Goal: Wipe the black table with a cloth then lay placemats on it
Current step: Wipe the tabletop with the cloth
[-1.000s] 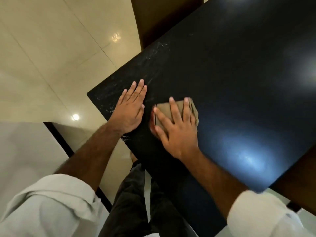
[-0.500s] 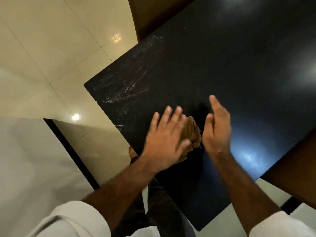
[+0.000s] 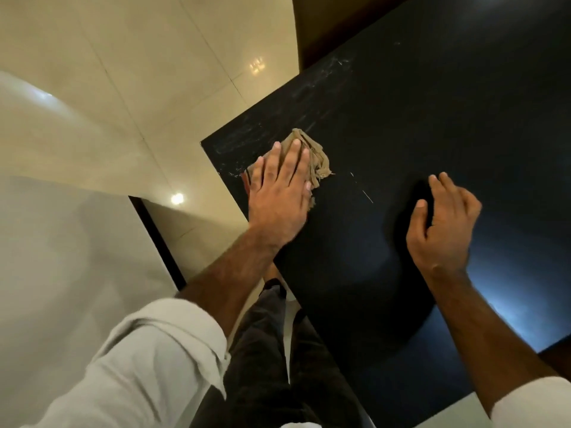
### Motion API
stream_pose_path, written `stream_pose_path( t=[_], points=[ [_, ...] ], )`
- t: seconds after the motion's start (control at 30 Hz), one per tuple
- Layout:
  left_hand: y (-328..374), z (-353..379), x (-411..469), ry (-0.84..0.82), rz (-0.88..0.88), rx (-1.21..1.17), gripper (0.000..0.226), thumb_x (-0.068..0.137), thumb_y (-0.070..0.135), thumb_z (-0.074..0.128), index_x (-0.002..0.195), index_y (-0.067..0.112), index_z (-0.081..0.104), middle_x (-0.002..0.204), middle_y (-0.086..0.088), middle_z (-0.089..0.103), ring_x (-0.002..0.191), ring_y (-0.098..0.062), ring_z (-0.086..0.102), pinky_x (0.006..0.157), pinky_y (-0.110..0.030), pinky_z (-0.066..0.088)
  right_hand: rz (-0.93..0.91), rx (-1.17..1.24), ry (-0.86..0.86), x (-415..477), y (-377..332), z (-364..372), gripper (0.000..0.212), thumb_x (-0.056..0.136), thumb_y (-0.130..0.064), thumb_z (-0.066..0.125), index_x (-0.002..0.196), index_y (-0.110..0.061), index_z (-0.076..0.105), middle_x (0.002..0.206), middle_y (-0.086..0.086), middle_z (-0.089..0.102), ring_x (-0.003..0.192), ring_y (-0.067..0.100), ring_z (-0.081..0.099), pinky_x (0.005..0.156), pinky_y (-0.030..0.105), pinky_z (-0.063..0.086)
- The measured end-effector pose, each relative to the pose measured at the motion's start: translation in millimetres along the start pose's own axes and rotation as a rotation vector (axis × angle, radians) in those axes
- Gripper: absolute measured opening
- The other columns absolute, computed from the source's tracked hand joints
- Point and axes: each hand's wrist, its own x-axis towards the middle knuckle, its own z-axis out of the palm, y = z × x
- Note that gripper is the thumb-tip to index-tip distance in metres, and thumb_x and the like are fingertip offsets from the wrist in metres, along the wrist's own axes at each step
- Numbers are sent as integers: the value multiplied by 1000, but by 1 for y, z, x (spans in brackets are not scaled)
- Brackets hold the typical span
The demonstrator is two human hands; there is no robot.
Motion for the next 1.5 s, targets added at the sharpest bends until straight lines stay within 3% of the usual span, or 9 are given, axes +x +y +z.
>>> stream_pose_path(
  t=[0.23, 0.4, 0.57, 0.67, 0.87, 1.07, 1.2, 1.4, 1.5],
  points=[
    [24, 21, -111, -83, 334, 25, 65, 118, 45, 33, 176, 24, 14, 185, 0, 5, 171, -30, 3, 134, -59, 17, -85, -183, -11, -2, -5, 3, 48, 113, -35, 54, 154, -13, 60, 169, 14, 46, 141, 45, 41, 111, 52, 45],
    [-66, -3, -29, -94, 93, 49, 69, 114, 53, 13, 174, 29, -12, 183, 2, -18, 169, -29, -15, 135, -60, 7, -106, -207, -11, -3, -2, 6, 49, 112, -37, 55, 154, -13, 61, 169, 15, 46, 142, 45, 41, 115, 53, 43],
    [-104, -27, 54, -5, -82, 51, 69, 113, 54, 10, 176, 27, 3, 185, 2, -3, 171, -27, -5, 136, -59, 9, -117, -286, -96, 3, -11, 7, 56, 115, -42, 41, 164, -16, 49, 176, 14, 35, 162, 41, 27, 123, 58, 38],
    [-56, -25, 64, -13, -44, 61, 70, 114, 53, 19, 176, 26, -1, 185, 0, -6, 170, -30, -7, 136, -60, 3, -61, -346, -193, 6, -19, 3, 63, 113, -47, 35, 172, -25, 34, 182, 10, 19, 169, 38, 10, 121, 63, 38],
    [28, -4, -12, -135, 278, 40, 71, 115, 50, 27, 176, 25, 0, 185, 0, -9, 170, -31, -11, 134, -63, 4, -71, -370, -292, 32, -57, 19, 69, 112, -51, 37, 175, -28, 22, 184, 10, 8, 169, 41, 4, 121, 66, 38],
    [-49, -16, 9, -117, 76, 61, 70, 114, 54, 15, 174, 30, -13, 182, 4, -23, 169, -29, -17, 136, -61, 2, -101, -350, -280, 60, -82, 41, 72, 112, -58, 33, 176, -30, 16, 184, 8, 5, 170, 40, 0, 125, 62, 34],
    [-73, -29, 82, -54, -18, 38, 72, 111, 58, 10, 176, 29, -3, 184, 4, -12, 170, -28, -11, 135, -62, 4, -89, -374, -263, 57, -83, 44, 72, 112, -57, 34, 176, -29, 16, 184, 13, 3, 169, 42, -1, 125, 61, 35],
    [15, -21, 97, -64, 294, 86, 69, 114, 51, 25, 176, 27, 3, 185, -2, -3, 170, -33, -5, 133, -66, 11, -51, -381, -280, 55, -84, 44, 79, 110, -58, 34, 176, -19, 15, 183, 17, -1, 170, 41, -1, 124, 60, 34],
    [-4, -17, 56, -94, 347, 108, 68, 115, 51, 21, 176, 28, 1, 185, 1, -4, 170, -30, -8, 134, -63, 9, -36, -368, -299, 57, -85, 43, 79, 111, -58, 34, 176, -19, 13, 184, 16, -2, 170, 39, -1, 125, 59, 34]
  ],
)
